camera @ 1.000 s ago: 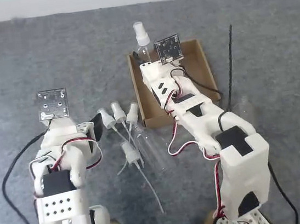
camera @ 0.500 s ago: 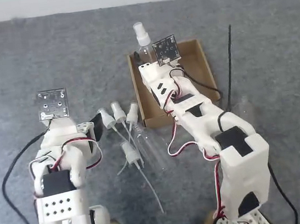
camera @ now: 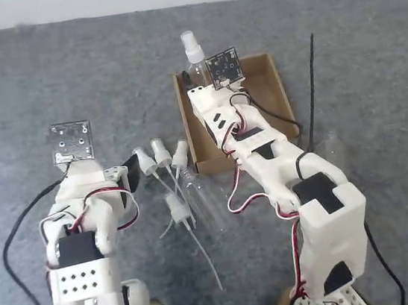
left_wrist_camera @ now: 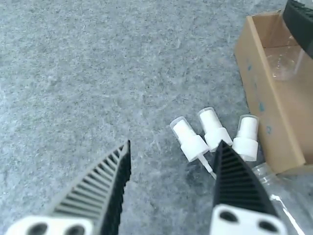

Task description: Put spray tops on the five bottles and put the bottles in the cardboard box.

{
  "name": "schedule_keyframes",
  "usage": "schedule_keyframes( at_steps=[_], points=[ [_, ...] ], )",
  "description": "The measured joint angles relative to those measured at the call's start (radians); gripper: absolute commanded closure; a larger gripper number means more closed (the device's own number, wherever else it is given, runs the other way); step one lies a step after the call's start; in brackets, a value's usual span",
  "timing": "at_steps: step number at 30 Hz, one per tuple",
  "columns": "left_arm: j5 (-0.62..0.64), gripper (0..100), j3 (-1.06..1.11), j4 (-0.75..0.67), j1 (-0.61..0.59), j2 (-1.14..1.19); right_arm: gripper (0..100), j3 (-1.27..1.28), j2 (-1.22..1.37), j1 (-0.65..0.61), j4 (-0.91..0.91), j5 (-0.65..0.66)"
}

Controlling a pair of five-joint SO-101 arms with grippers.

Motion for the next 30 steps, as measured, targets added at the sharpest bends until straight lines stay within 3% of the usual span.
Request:
schedule_keyframes(
  at_steps=[8,13,30],
  points=[
    [0.0,74,0.0,0.0,0.0,0.0,86.5,0.0,0.0,0.0,0.0,0.0],
    [0.0,74,0.0,0.0,0.0,0.0,79.6,0.0,0.0,-0.002,0.0,0.0],
    [0.0,74,0.0,0.0,0.0,0.0,79.6,0.002,0.003,0.0,0.014,0.002]
  ],
)
